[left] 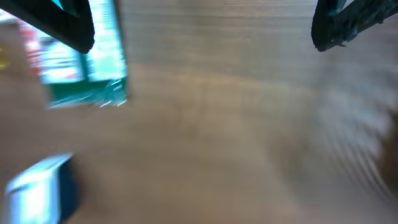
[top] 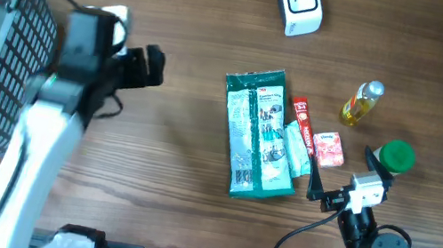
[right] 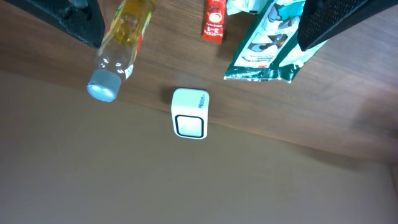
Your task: Scan the item barcode
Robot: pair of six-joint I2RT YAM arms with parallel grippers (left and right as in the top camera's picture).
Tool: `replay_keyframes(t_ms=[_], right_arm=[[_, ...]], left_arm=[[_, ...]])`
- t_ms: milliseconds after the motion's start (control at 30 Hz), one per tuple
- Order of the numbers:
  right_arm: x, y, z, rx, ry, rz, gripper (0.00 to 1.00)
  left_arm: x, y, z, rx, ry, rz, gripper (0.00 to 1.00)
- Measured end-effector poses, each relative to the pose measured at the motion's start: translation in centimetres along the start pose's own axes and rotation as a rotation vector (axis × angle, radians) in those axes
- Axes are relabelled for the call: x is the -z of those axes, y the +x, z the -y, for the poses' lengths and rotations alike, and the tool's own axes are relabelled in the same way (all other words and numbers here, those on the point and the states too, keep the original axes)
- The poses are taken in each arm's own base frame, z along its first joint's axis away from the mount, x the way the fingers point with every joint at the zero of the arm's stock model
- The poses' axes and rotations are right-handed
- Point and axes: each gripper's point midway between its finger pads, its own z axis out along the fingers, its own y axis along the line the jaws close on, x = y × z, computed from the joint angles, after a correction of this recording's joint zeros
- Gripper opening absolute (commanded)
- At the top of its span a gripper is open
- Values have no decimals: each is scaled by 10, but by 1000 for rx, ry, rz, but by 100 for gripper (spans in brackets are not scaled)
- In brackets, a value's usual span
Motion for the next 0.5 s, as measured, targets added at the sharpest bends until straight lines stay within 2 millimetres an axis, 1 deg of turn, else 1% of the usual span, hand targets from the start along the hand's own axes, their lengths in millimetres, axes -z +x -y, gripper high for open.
replay_keyframes(t_ms=[33, 67, 100, 167, 233, 267, 333, 400, 467, 500], right_arm=[[0, 0, 0, 0, 0, 0, 100], [0, 0, 0, 0, 0, 0, 99], [0, 0, 0, 0, 0, 0, 100], [0, 0, 0, 0, 0, 0, 100], [0, 0, 0, 0, 0, 0, 100], [0, 0, 0, 0, 0, 0, 100], [0, 0, 0, 0, 0, 0, 100], [0, 0, 0, 0, 0, 0, 99], [0, 0, 0, 0, 0, 0, 100], [0, 0, 0, 0, 0, 0, 100]], left_arm=[[30, -13, 6, -6, 28, 94, 100], [53, -20, 9, -9, 48, 160, 100], [85, -27, 13, -15, 74, 249, 100], [131, -32, 17, -22, 113, 377, 100], [149, -32, 18, -24, 123, 426, 100], [161, -30, 15, -22, 114, 454, 100], [171, -24, 10, -17, 97, 470, 100], [173, -12, 4, -13, 74, 442, 100], [167, 13, -6, -9, 38, 347, 100], [165, 21, -9, -8, 26, 316, 100]])
